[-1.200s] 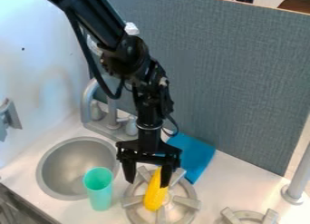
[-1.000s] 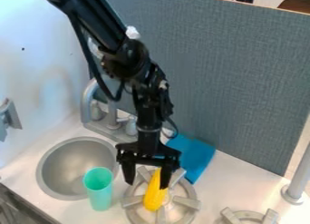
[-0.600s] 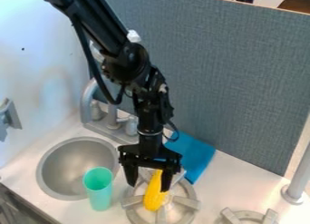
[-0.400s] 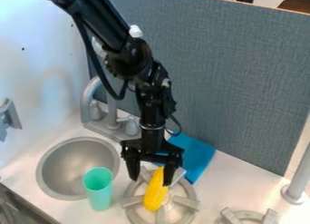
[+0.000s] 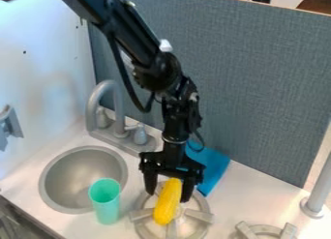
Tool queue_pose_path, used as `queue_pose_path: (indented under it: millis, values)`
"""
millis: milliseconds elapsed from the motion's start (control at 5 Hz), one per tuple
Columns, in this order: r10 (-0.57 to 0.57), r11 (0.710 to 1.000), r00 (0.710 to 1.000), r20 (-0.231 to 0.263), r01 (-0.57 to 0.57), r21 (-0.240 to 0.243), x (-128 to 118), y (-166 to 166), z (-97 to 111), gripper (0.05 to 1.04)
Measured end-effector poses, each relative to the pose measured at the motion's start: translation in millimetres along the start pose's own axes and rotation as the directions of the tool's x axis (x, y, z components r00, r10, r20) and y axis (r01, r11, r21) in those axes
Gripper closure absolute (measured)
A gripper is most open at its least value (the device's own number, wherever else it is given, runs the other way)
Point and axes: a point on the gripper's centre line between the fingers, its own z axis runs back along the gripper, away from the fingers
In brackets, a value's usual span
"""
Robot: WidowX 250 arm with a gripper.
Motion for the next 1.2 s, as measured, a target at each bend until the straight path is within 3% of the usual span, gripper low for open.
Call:
queue_pose_path:
  millis: [200, 400, 600, 800, 1000, 1200]
  values:
    - [0.005, 1.000, 1.000, -0.024, -0.005, -0.002, -2, -1, -10, 0.083]
    - [0.035, 0.999, 0.998, -0.052, -0.033, 0.035, 0, 1, -14, 0.098]
    - [0.049, 0.997, 0.996, -0.081, -0.044, 0.062, -2, 4, -22, 0.213]
    - [0.045, 0.997, 0.996, -0.071, -0.041, 0.058, -4, 4, -23, 0.425]
    - [0.014, 0.999, 0.999, -0.031, -0.013, 0.042, -5, -5, -12, 0.427]
    - [-0.103, 0.994, 0.995, -0.009, 0.103, 0.045, -11, -38, 7, 0.427]
